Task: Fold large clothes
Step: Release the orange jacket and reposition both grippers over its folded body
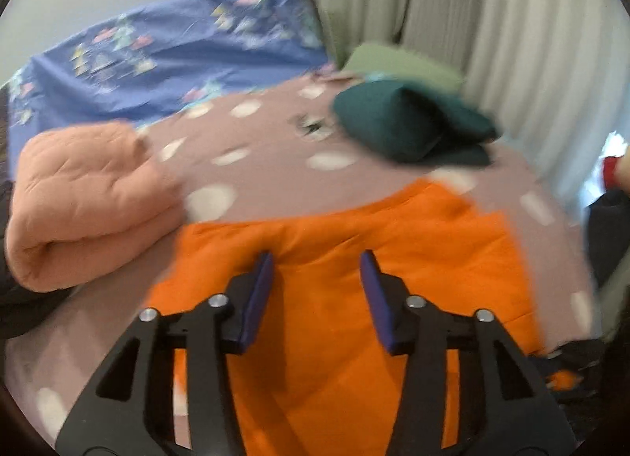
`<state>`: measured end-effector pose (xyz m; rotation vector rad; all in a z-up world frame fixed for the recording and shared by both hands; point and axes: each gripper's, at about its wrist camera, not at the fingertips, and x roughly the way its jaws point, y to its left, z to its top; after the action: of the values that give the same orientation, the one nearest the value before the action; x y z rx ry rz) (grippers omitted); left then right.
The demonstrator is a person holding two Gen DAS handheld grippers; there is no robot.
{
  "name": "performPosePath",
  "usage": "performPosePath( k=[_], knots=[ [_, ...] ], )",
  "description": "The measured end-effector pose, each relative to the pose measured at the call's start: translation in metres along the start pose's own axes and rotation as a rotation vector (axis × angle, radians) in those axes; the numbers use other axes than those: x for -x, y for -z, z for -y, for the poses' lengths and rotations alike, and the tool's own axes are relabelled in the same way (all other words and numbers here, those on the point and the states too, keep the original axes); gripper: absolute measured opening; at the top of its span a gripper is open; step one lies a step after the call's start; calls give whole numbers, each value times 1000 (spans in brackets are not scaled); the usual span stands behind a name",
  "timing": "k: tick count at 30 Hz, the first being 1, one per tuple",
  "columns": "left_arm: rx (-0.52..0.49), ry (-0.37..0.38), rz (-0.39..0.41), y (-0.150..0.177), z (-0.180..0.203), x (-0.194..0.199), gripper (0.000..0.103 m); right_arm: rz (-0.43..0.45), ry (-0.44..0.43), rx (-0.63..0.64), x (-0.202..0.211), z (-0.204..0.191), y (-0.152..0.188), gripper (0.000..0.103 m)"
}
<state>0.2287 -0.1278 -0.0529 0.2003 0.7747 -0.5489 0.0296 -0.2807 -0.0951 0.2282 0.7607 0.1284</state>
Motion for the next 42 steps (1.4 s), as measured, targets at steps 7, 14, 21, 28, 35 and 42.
performPosePath(
  k=[7, 14, 21, 28, 35, 42],
  knots=[
    [35, 41, -20, 33, -14, -35, 41, -1, -1, 4, -1, -2, 1, 12],
    [9, 40, -12, 36, -13, -32, 40, -27, 5, 56, 4, -8, -3, 15],
    [-27, 24, 14, 38, -10, -21, 40, -11, -66, 105, 53, -10, -58, 22],
    [-89, -36, 12, 37, 2, -17, 40, 86, -69, 201, 18, -29, -121, 21],
    [-56, 12, 35, 38, -4, -20, 41, -15, 64, 86, -78, 27, -86, 13],
    [-65, 18, 49, 41, -3, -25, 41, -8, 80, 107, -82, 26, -80, 13]
  ],
)
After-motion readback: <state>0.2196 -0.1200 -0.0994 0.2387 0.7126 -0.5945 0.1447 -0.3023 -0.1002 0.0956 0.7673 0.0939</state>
